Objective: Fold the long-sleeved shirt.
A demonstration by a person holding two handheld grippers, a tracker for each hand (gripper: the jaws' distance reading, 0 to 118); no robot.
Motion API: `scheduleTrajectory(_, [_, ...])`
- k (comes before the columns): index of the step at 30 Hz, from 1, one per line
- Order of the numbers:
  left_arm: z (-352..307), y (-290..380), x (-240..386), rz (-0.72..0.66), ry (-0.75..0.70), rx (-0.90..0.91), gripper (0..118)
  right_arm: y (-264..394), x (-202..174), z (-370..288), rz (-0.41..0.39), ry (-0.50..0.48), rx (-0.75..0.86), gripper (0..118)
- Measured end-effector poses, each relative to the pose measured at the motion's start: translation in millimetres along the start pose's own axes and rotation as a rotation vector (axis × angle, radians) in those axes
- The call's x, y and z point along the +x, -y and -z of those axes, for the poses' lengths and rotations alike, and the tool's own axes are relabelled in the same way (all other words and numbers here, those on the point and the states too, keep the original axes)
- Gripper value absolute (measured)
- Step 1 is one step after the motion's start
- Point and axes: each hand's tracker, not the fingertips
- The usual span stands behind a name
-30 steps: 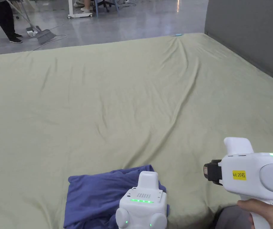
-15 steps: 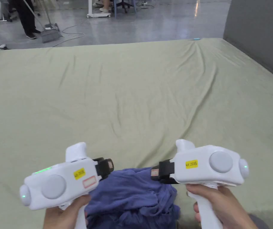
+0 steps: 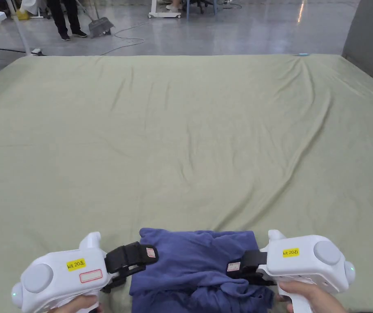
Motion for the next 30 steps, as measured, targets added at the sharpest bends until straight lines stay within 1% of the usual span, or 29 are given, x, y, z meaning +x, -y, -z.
scheduleTrajectory(2, [16.2, 3.3, -5.9, -0.019, 0.037, -0.023, 115, 0.2, -3.5, 1.4, -0.008, 0.010, -0.002, 0])
scheduleTrajectory(4, [25.2, 1.6, -6.1, -0.031, 0.093, 0.039, 115, 0.5, -3.0, 1.5, -0.012, 0.013, 0.001, 0])
scheduleTrajectory(6, [38.1, 2.5, -7.4, -0.145, 0.189, 0.037, 115, 4.0, -1.6, 1.4, 0.001, 0.005, 0.012, 0])
scheduleTrajectory(7, [45.0, 2.4, -7.6, -0.184, 0.219, 0.030, 108, 4.8, -0.8, 1.7, 0.009, 0.001, 0.018, 0])
scheduleTrajectory(8, [48.9, 2.9, -3.3, -0.172, 0.220, 0.025, 82, 5.1, 0.3, 2.0, 0.014, -0.002, 0.021, 0])
scheduleTrajectory(9, [50.8, 3.1, 3.5, -0.110, 0.179, 0.005, 25, 5.3, 1.1, 2.0, 0.016, -0.003, 0.024, 0])
scheduleTrajectory(10, [50.6, 5.3, 14.2, 0.017, 0.037, -0.015, 12, 5.3, 0.9, 1.7, 0.016, -0.003, 0.025, 0])
scheduleTrajectory(11, [52.5, 7.7, 19.8, 0.094, -0.060, -0.010, 12, 5.3, 0.7, 1.5, 0.017, -0.003, 0.025, 0])
scheduleTrajectory(12, [52.3, 10.3, 19.2, 0.099, -0.038, -0.032, 12, 5.3, 0.0, 1.6, 0.017, -0.001, 0.025, 0])
scheduleTrajectory(13, [48.0, 8.3, 21.2, 0.065, 0.007, -0.003, 12, 5.7, -0.9, 1.5, 0.015, 0.003, 0.026, 0])
scheduleTrajectory(15, [40.3, 5.7, 26.7, 0.039, 0.043, 0.028, 12, 5.2, -3.0, 1.2, 0.013, 0.010, 0.025, 0])
scheduleTrajectory(17, [36.1, 3.3, 37.5, 0.088, 0.060, 0.031, 12, 4.1, -8.3, 2.2, 0.019, 0.028, 0.021, 0])
scheduleTrajectory(18, [34.7, -0.9, 43.9, 0.121, 0.049, 0.015, 12, 3.1, -14.9, 2.3, 0.019, 0.063, 0.015, 0])
scheduleTrajectory(19, [34.1, -1.5, 48.8, 0.152, 0.042, 0.011, 12, 2.9, -24.9, 0.8, -0.002, 0.117, 0.014, 0])
scheduleTrajectory(20, [32.9, -1.9, 52.1, 0.163, 0.045, 0.012, 12, 3.6, -38.7, -1.1, -0.037, 0.174, 0.021, 0])
scheduleTrajectory(21, [30.3, -3.6, 53.9, 0.169, 0.056, 0.014, 12, 4.3, -56.1, -2.1, -0.103, 0.247, 0.046, 0])
scheduleTrajectory(22, [26.6, -9.7, 54.6, 0.165, 0.067, 0.018, 12, 7.5, -78.0, -3.7, -0.198, 0.317, 0.086, 0])
scheduleTrajectory(23, [20.8, -13.8, 54.8, 0.164, 0.070, 0.019, 12, 9.9, -95.2, -4.4, -0.270, 0.356, 0.114, 0])
scheduleTrajectory(24, [10.5, -18.6, 54.5, 0.172, 0.071, 0.030, 12, 12.3, -116.2, -4.5, -0.339, 0.373, 0.146, 0])
scheduleTrajectory(25, [-1.7, -24.1, 53.0, 0.196, 0.067, 0.049, 12, 14.2, -138.5, -2.9, -0.378, 0.370, 0.171, 0])
scheduleTrajectory(29, [-66.6, -58.1, 25.8, 0.218, 0.029, 0.099, 12, 21.3, -222.1, 18.9, -0.569, 0.335, 0.279, 0])
scheduleTrajectory(30, [-86.0, -71.3, 14.1, 0.238, -0.003, 0.119, 12, 24.2, -243.3, 30.0, -0.611, 0.313, 0.295, 0])
